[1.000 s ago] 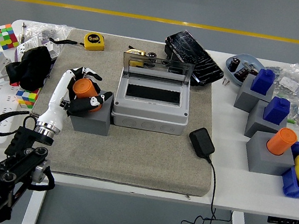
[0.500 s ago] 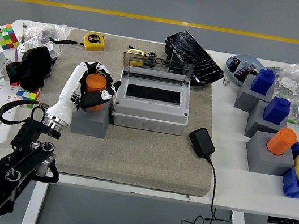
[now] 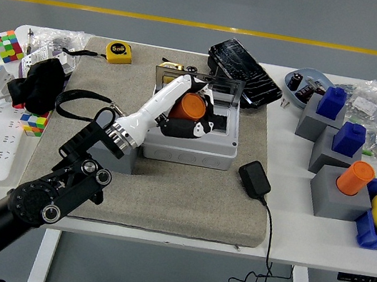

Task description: Fetch the battery,place it into the box,close the lid of the box

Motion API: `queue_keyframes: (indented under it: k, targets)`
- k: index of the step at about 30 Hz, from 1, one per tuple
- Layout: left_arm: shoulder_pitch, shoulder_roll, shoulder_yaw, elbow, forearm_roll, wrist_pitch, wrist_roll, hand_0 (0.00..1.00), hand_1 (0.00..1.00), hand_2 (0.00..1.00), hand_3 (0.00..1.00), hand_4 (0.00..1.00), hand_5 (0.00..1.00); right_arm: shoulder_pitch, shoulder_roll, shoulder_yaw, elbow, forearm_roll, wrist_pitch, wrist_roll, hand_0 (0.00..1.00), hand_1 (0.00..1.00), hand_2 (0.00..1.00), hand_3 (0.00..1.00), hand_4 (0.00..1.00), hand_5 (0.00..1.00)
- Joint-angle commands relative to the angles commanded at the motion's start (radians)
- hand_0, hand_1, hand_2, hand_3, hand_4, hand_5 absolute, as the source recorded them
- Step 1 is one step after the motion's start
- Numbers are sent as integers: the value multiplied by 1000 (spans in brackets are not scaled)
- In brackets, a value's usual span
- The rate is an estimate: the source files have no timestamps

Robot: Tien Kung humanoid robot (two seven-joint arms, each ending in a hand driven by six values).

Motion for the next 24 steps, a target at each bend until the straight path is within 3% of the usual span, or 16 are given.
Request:
queue_keyframes:
  k: [1,6,7,15,18,19,24]
  targets:
    - [-10,0,7,6,17,-1,6,217,197,230,290,648,2,0,0,-1,0,0,0,0,634,642,669,571,994,497]
    - [-87,0,69,73,152,-7,50,217,197,230,290,648,2,0,0,-2,0,2,-1,-1,634,642,669,571,994,497]
    - [-97,0,76,83,173,-9,55,220,200,233,289,749,2,0,0,-1,0,2,-1,-1,634,643,669,571,994,497]
    - [-162,0,92,187,286,-23,123,220,203,237,289,789,2,-4,3,4,0,-7,-1,-5,634,643,669,571,994,497]
    - [-179,0,92,225,307,-26,136,220,203,237,289,789,2,-3,4,-4,0,-3,0,-3,634,643,669,571,994,497]
    - [-185,0,92,236,313,-26,138,228,211,246,301,838,2,-3,4,-5,0,-3,0,-3,634,643,668,570,993,496]
    - [-203,0,87,257,326,-23,136,228,211,246,301,838,2,1,3,-11,0,-2,1,-2,634,643,668,570,993,496]
